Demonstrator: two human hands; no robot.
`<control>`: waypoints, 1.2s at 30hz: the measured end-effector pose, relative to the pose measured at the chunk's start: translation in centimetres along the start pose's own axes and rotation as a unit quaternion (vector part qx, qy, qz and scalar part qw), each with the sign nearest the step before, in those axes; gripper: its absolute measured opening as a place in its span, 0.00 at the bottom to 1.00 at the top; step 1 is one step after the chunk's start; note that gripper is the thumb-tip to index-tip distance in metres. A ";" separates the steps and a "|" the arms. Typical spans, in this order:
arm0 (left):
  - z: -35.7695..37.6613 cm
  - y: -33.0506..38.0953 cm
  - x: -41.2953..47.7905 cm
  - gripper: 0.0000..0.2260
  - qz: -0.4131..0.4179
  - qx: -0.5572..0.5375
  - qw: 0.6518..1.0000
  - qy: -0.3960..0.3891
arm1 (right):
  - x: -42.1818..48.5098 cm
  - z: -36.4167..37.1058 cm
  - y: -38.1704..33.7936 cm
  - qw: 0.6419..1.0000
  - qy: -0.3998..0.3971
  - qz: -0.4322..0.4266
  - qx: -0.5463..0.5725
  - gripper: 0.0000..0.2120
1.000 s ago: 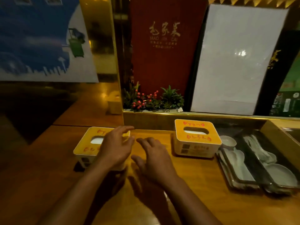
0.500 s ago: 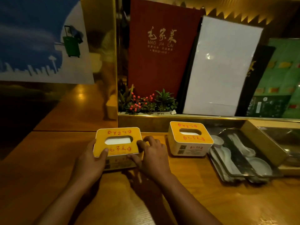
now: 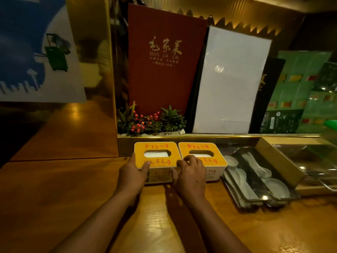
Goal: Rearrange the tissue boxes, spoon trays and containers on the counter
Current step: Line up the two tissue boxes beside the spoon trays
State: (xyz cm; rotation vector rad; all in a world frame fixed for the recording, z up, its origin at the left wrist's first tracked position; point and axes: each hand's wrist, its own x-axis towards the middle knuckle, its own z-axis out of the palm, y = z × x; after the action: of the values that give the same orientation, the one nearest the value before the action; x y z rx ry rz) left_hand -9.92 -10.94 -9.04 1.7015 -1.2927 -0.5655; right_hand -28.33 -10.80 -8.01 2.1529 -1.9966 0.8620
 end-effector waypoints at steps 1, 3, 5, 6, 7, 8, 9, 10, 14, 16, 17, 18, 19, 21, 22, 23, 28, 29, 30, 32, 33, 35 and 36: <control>0.2 0.1 0.1 0.21 -0.001 -0.001 1.000 0.000 | 0.1 0.1 0.1 1.000 -0.001 0.003 0.004 0.17; 0.5 0.0 0.2 0.21 0.001 0.003 1.000 0.000 | 0.2 0.2 0.2 1.000 -0.004 0.007 0.008 0.18; 0.7 0.0 0.2 0.21 0.002 0.008 1.000 -0.003 | 0.1 0.5 0.3 1.000 0.000 0.008 0.008 0.18; 0.8 0.0 0.3 0.21 0.002 0.009 1.000 -0.005 | 0.1 0.6 0.4 1.000 0.006 0.010 0.009 0.18; 0.7 0.0 0.3 0.21 0.002 0.007 1.000 -0.007 | 0.0 0.8 0.5 1.000 0.013 0.011 0.010 0.18; 0.7 0.0 0.3 0.21 0.001 0.005 1.000 -0.008 | 0.0 0.9 0.5 1.000 0.020 0.013 0.010 0.18; 0.6 0.0 0.3 0.21 0.002 0.004 1.000 -0.008 | 0.0 1.0 0.5 1.000 0.023 0.014 0.008 0.18; 0.6 -0.1 0.4 0.22 0.001 0.004 1.000 -0.008 | 0.0 1.0 0.5 1.000 0.023 0.014 0.005 0.19; 0.5 0.0 0.3 0.23 0.000 -0.010 1.000 -0.015 | 0.0 0.9 0.5 1.000 0.007 0.026 0.002 0.21; 0.5 0.0 0.3 0.22 0.002 -0.017 1.000 -0.013 | -0.1 0.9 0.4 1.000 0.008 0.025 0.003 0.21; 0.5 0.0 0.3 0.21 0.003 -0.020 1.000 -0.011 | -0.2 0.9 0.4 1.000 0.009 0.024 0.003 0.21; 0.4 0.0 0.3 0.21 0.003 -0.023 1.000 -0.009 | -0.2 0.9 0.4 1.000 0.008 0.024 0.004 0.21; 0.3 0.0 0.2 0.21 0.004 -0.026 1.000 -0.007 | -0.3 0.8 0.4 1.000 0.007 0.023 0.006 0.21; 0.1 0.0 0.2 0.21 0.007 -0.027 1.000 -0.009 | -0.3 0.7 0.5 1.000 0.001 0.024 0.013 0.21; 0.0 0.0 0.3 0.21 0.007 -0.025 1.000 -0.011 | -0.4 0.6 0.6 1.000 0.000 0.024 0.019 0.21; -0.1 0.0 0.3 0.21 0.008 -0.021 1.000 -0.015 | -0.3 0.5 0.6 0.999 0.001 0.023 0.024 0.20; -0.3 0.1 0.7 0.22 0.005 -0.001 1.000 -0.030 | -0.1 0.1 0.7 0.999 -0.001 0.013 0.038 0.19; -0.3 0.0 0.8 0.22 0.000 0.002 0.999 -0.033 | -0.1 0.0 0.7 0.999 -0.001 0.011 0.040 0.18; -0.4 0.1 0.8 0.23 -0.006 0.007 0.999 -0.037 | -0.1 0.0 0.8 0.999 -0.001 0.010 0.040 0.18; -0.5 0.1 0.8 0.25 -0.018 0.017 0.999 -0.044 | -0.1 0.1 0.9 0.999 0.001 0.008 0.038 0.17; -0.5 0.0 0.9 0.25 -0.019 0.020 0.999 -0.046 | -0.1 0.1 1.0 0.999 0.001 0.008 0.039 0.17; -0.4 -0.1 1.0 0.25 -0.017 0.023 0.998 -0.047 | 0.0 0.3 1.0 0.999 0.003 0.010 0.041 0.17; -0.4 0.0 0.9 0.24 -0.016 0.026 0.998 -0.047 | 0.0 0.3 1.0 0.999 0.004 0.011 0.044 0.16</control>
State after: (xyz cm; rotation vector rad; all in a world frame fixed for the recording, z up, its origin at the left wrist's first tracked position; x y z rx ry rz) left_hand -9.27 -11.66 -8.72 1.7579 -1.3591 -0.6423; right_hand -29.15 -11.07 -8.56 2.1727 -2.0187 0.9783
